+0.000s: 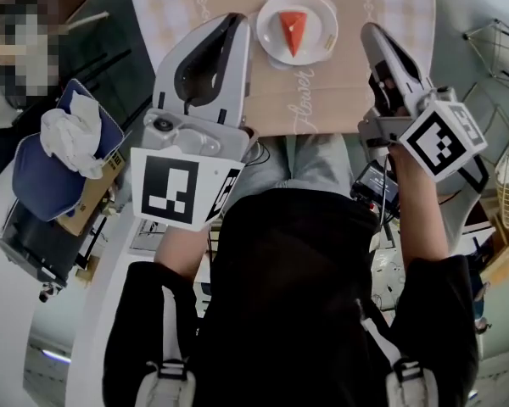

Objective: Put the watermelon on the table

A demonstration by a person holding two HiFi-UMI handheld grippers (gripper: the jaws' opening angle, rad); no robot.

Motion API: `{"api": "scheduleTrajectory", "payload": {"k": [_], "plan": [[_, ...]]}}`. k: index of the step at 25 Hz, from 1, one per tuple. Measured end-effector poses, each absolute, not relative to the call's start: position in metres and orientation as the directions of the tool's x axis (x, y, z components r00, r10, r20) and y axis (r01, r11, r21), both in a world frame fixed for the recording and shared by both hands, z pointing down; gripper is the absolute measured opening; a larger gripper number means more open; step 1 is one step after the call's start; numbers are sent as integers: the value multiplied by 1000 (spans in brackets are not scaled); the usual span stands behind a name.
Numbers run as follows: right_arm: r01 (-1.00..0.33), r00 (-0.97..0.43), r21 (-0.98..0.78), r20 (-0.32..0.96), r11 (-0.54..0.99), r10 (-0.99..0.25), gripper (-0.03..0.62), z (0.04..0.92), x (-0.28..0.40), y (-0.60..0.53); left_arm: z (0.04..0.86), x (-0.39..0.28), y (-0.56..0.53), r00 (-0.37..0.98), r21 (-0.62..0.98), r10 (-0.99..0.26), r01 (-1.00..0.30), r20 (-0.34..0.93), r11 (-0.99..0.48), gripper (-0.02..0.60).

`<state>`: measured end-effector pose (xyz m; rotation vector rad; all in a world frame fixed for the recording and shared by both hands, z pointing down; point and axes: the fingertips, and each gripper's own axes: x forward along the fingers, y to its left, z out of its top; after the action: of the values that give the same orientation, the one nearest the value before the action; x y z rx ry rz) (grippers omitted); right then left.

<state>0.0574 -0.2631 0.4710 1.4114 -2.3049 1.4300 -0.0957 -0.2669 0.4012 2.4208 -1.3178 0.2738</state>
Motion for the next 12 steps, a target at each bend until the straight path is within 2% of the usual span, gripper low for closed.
{"api": "scheduleTrajectory", "payload": {"k": [5,12], "plan": [[-724,-615,-629,401,284,-679,18,411,48,-255,353,-88,-260,560,217,-781,-828,278,-517,14],[-716,-623,-596,309,364,-718,18,332,36,-247,297,-90,-249,572,187,-794,-819,207,-542,14]]}}
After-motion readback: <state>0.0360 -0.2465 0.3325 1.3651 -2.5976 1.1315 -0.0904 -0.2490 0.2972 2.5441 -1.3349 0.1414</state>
